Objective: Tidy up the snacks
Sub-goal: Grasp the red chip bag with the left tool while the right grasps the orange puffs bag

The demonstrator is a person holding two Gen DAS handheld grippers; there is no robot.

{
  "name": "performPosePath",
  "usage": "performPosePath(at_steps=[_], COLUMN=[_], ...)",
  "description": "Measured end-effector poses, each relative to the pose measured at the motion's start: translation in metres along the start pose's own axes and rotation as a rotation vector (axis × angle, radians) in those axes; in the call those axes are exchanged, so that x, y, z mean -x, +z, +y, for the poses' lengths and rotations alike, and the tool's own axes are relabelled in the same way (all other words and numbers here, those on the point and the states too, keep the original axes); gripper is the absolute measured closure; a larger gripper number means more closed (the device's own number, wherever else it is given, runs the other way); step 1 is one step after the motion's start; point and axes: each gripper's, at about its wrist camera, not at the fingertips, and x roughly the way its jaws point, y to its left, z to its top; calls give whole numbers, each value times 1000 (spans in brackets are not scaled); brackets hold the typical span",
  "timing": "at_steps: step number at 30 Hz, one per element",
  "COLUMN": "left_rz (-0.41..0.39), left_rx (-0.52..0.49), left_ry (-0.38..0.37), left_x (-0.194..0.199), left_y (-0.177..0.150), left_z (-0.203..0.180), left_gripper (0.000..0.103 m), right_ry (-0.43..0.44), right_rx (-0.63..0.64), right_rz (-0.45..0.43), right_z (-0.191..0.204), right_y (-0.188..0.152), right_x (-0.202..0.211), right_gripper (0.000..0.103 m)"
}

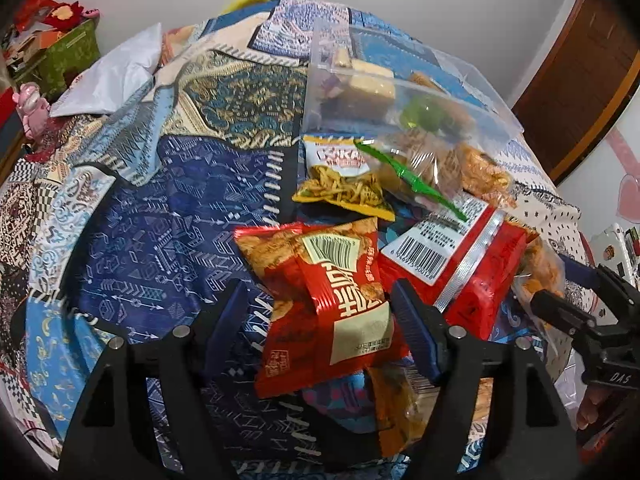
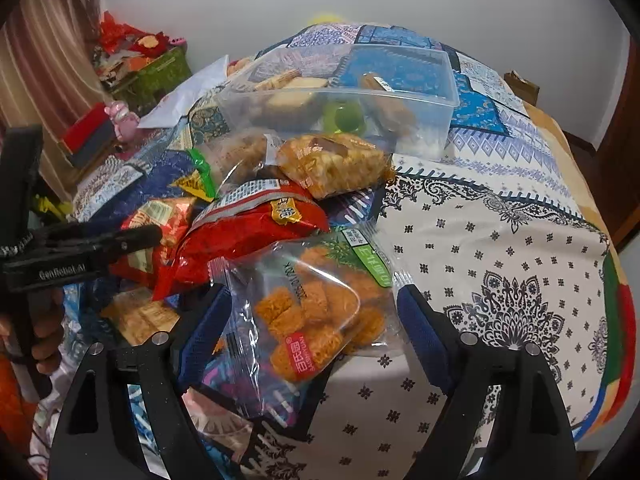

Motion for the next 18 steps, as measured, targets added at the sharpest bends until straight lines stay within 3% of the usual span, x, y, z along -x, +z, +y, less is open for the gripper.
performPosePath(at_steps=[9, 18], left_rz=[21, -18], left_rx=[10, 2], left_ry=[17, 31], left_x=[-21, -15], left_y=[-4, -9], left_z=[-1, 3], left_gripper=[27, 34], right_ry=[-20, -69], right_rx=[-25, -62], right_rz=[4, 7], right_z=[-9, -27], right_y=[2, -1], right_x=[-7, 4], right_gripper=[19, 18])
